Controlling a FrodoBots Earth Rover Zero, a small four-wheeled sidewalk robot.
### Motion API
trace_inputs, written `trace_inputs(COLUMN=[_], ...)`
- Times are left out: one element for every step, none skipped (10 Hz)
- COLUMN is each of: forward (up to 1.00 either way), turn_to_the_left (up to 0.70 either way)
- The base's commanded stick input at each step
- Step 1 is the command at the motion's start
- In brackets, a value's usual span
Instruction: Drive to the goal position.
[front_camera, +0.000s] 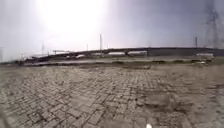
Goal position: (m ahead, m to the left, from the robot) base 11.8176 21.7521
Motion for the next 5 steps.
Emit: trace_inputs(forward=[-0.7,-0.7,-0.7,-0.7,-0.7], turn_to_the_left=[-0.35,-0.35,-0.35,-0.35,-0.35])
